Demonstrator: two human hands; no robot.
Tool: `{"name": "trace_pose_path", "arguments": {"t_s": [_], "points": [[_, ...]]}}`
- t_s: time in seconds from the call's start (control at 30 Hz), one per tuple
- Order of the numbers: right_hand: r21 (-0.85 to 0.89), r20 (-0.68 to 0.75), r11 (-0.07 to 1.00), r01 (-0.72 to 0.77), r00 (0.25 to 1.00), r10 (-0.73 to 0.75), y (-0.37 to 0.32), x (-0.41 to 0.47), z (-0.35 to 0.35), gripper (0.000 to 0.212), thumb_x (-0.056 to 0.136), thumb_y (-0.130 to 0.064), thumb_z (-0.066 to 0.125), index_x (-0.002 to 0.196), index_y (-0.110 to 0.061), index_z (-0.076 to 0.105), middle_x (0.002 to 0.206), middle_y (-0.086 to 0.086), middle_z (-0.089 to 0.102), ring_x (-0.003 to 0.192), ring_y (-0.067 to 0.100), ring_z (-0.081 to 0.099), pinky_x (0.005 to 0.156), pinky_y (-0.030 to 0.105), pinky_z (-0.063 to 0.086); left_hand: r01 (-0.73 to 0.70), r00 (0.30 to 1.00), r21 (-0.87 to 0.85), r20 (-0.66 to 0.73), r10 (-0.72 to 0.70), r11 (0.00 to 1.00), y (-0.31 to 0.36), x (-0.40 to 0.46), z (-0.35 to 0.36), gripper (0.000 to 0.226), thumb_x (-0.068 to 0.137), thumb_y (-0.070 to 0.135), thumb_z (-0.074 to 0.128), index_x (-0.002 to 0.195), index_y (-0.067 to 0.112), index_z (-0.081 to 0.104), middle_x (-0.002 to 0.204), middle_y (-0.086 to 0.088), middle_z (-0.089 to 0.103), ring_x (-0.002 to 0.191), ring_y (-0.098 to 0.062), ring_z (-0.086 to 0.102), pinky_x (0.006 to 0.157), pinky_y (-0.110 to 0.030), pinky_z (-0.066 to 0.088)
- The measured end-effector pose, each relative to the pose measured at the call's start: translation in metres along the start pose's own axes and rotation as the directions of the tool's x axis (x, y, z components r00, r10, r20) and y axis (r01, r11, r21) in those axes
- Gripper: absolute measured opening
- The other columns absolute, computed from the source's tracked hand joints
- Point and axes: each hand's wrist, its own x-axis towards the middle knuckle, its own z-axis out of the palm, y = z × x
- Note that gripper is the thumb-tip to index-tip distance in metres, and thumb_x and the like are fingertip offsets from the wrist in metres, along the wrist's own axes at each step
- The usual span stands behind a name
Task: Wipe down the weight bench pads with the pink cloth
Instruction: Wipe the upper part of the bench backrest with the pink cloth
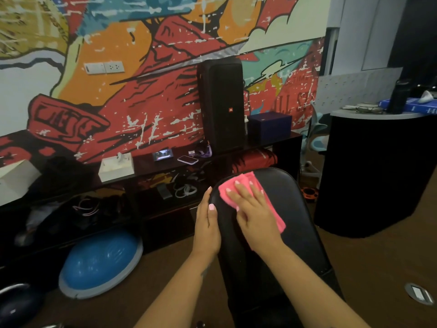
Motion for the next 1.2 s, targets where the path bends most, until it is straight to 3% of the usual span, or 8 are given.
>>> {"name": "trace_pose_path", "arguments": {"t_s": [0.2, 0.37, 0.6, 0.67, 0.8, 0.93, 1.03, 1.2], "points": [[-0.038, 0.051, 0.999, 0.031, 0.998, -0.029, 0.032, -0.025, -0.014, 0.051, 0.085, -0.008, 0.041, 0.132, -0.027, 0.050, 0.143, -0.015, 0.037, 0.138, 0.017, 0.030, 0.116, 0.023, 0.013, 0.010, 0.999, 0.014, 0.036, -0.011, 1.000, 0.003, 0.000, -0.003, 0.038, 0.104, 0.037, 0.027, 0.141, 0.047, 0.026, 0.152, 0.012, 0.031, 0.140, -0.003, 0.028, 0.118, -0.037, 0.027], [-0.026, -0.033, 0.986, -0.163, 0.986, 0.162, 0.008, -0.003, -0.014, 0.056, 0.088, 0.000, 0.049, 0.137, -0.027, 0.042, 0.143, -0.020, 0.020, 0.142, 0.014, 0.014, 0.106, 0.004, -0.007, 0.012, 0.999, 0.014, 0.042, -0.012, 1.000, 0.007, 0.003, -0.006, 0.039, 0.105, 0.029, 0.028, 0.143, 0.038, 0.027, 0.149, 0.014, 0.030, 0.138, 0.001, 0.025, 0.118, -0.027, 0.021], [-0.022, 0.113, 1.000, 0.011, 0.994, -0.009, -0.028, -0.030, 0.010, 0.050, 0.095, -0.022, 0.031, 0.140, -0.038, 0.019, 0.148, -0.020, 0.009, 0.142, 0.005, -0.008, 0.112, 0.025, -0.015, 0.069, 0.995, -0.177, 0.082, -0.055, 0.982, 0.009, 0.001, -0.009, 0.035, 0.106, 0.026, 0.026, 0.135, 0.043, 0.035, 0.150, 0.012, 0.033, 0.137, 0.001, 0.028, 0.104, -0.010, 0.025], [-0.046, 0.150, 0.998, 0.045, 0.988, -0.038, -0.020, -0.050, 0.013, 0.050, 0.093, -0.024, 0.030, 0.140, -0.038, 0.024, 0.150, -0.019, 0.014, 0.143, 0.006, -0.005, 0.115, 0.027, -0.013, 0.089, 0.993, -0.220, 0.093, -0.070, 0.971, 0.009, 0.001, -0.009, 0.032, 0.103, 0.042, 0.026, 0.133, 0.047, 0.036, 0.154, 0.011, 0.031, 0.140, -0.002, 0.026, 0.110, -0.017, 0.024], [-0.087, 0.179, 0.985, 0.151, 0.975, -0.134, 0.008, -0.073, -0.001, 0.054, 0.087, -0.017, 0.039, 0.138, -0.035, 0.035, 0.149, -0.016, 0.024, 0.143, 0.014, 0.012, 0.117, 0.029, 0.000, 0.079, 0.991, -0.192, 0.124, -0.055, 0.978, 0.006, 0.001, -0.010, 0.051, 0.088, 0.070, 0.031, 0.136, 0.053, 0.032, 0.155, 0.011, 0.030, 0.142, -0.005, 0.027, 0.120, -0.038, 0.022], [-0.080, 0.099, 0.995, 0.059, 0.994, -0.051, 0.017, -0.063, -0.004, 0.057, 0.086, -0.010, 0.043, 0.138, -0.033, 0.036, 0.148, -0.018, 0.026, 0.143, 0.014, 0.015, 0.116, 0.034, 0.010, 0.049, 0.991, -0.078, 0.128, -0.039, 0.996, 0.005, 0.000, -0.013, 0.037, 0.101, 0.047, 0.028, 0.138, 0.052, 0.025, 0.156, 0.009, 0.028, 0.142, -0.006, 0.026, 0.119, -0.038, 0.023], [-0.050, 0.034, 0.998, -0.043, 0.998, 0.045, 0.003, -0.052, 0.004, 0.059, 0.086, -0.008, 0.047, 0.138, -0.032, 0.032, 0.147, -0.016, 0.027, 0.143, 0.013, 0.012, 0.118, 0.034, 0.007, 0.027, 0.994, -0.062, 0.107, -0.021, 0.998, 0.002, 0.002, -0.013, 0.036, 0.104, 0.034, 0.030, 0.136, 0.050, 0.027, 0.154, 0.007, 0.030, 0.141, -0.006, 0.027, 0.119, -0.035, 0.023], [-0.090, 0.104, 0.994, 0.064, 0.993, -0.055, -0.016, -0.065, 0.014, 0.050, 0.087, -0.013, 0.050, 0.134, -0.030, 0.044, 0.145, -0.017, 0.028, 0.142, 0.014, 0.014, 0.116, 0.037, 0.002, 0.044, 0.991, -0.094, 0.132, -0.031, 0.995, 0.003, 0.002, -0.014, 0.035, 0.103, 0.036, 0.031, 0.132, 0.055, 0.028, 0.156, 0.007, 0.027, 0.142, -0.007, 0.024, 0.116, -0.032, 0.022]]}}
